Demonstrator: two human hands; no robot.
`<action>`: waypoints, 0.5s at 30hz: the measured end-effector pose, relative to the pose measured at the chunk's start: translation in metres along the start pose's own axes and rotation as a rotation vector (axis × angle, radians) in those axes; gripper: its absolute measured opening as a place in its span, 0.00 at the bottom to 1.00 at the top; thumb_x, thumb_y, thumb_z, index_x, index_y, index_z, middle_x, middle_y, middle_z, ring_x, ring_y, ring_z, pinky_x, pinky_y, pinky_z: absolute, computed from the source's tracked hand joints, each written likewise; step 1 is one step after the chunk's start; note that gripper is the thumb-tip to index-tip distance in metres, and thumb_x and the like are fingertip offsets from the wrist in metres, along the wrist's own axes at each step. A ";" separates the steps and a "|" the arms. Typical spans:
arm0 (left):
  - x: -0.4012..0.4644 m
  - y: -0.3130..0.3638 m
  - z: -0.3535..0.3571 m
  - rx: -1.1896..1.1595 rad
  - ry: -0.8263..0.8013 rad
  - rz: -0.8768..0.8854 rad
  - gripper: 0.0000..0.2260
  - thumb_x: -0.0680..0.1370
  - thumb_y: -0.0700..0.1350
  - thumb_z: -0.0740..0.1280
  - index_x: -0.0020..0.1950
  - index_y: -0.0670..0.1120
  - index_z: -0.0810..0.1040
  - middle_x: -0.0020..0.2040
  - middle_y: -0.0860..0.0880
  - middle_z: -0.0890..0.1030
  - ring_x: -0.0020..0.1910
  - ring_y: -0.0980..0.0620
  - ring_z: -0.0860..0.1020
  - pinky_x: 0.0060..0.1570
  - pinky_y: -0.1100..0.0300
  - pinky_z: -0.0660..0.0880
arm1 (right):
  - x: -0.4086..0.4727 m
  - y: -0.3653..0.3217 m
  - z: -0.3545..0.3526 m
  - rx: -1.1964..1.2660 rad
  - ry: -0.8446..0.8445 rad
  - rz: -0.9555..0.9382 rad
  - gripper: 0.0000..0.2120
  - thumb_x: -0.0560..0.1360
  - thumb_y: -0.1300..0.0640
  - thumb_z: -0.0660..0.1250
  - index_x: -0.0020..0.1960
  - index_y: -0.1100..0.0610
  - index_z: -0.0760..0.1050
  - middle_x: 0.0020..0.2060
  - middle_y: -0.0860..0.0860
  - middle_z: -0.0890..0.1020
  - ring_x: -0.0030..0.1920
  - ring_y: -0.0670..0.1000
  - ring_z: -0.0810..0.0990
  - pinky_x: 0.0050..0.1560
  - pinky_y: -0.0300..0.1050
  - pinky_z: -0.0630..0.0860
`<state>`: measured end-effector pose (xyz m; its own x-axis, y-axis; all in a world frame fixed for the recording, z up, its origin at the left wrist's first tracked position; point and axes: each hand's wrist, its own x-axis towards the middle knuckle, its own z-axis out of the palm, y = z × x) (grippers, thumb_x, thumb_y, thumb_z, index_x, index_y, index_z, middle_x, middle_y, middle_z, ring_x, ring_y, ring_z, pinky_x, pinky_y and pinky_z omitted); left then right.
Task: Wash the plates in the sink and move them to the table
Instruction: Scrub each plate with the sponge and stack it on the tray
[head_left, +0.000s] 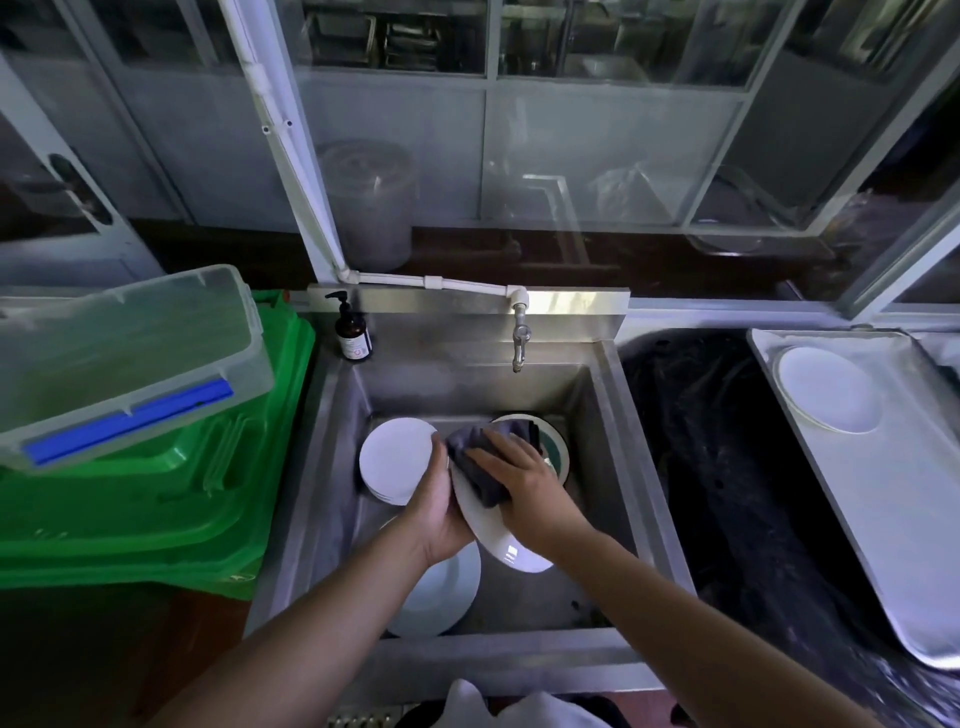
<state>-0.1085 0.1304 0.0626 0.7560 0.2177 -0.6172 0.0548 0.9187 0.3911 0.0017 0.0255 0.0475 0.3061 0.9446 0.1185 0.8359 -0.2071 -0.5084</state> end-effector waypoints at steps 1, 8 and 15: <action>0.001 0.002 -0.004 -0.027 0.006 0.004 0.40 0.78 0.74 0.50 0.66 0.42 0.81 0.59 0.37 0.84 0.53 0.39 0.85 0.51 0.47 0.81 | -0.002 -0.003 0.002 -0.019 -0.014 -0.044 0.30 0.71 0.61 0.57 0.71 0.49 0.76 0.74 0.53 0.71 0.71 0.67 0.70 0.60 0.69 0.75; 0.000 0.026 -0.021 -0.067 0.030 0.055 0.30 0.81 0.57 0.64 0.73 0.34 0.73 0.70 0.33 0.76 0.69 0.39 0.74 0.75 0.44 0.66 | -0.028 0.001 0.001 -0.137 -0.008 -0.351 0.31 0.69 0.59 0.70 0.71 0.45 0.73 0.77 0.48 0.66 0.75 0.64 0.66 0.65 0.64 0.71; -0.004 0.027 -0.029 -0.091 0.004 0.130 0.28 0.82 0.57 0.61 0.75 0.40 0.71 0.71 0.36 0.76 0.70 0.37 0.75 0.72 0.38 0.67 | -0.045 0.031 -0.007 -0.161 0.102 -0.219 0.27 0.73 0.59 0.63 0.71 0.47 0.73 0.77 0.50 0.66 0.76 0.66 0.63 0.69 0.67 0.68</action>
<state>-0.1295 0.1643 0.0561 0.7502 0.3382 -0.5682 -0.1029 0.9086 0.4049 0.0167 -0.0252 0.0324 0.1474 0.9424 0.3002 0.9463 -0.0461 -0.3200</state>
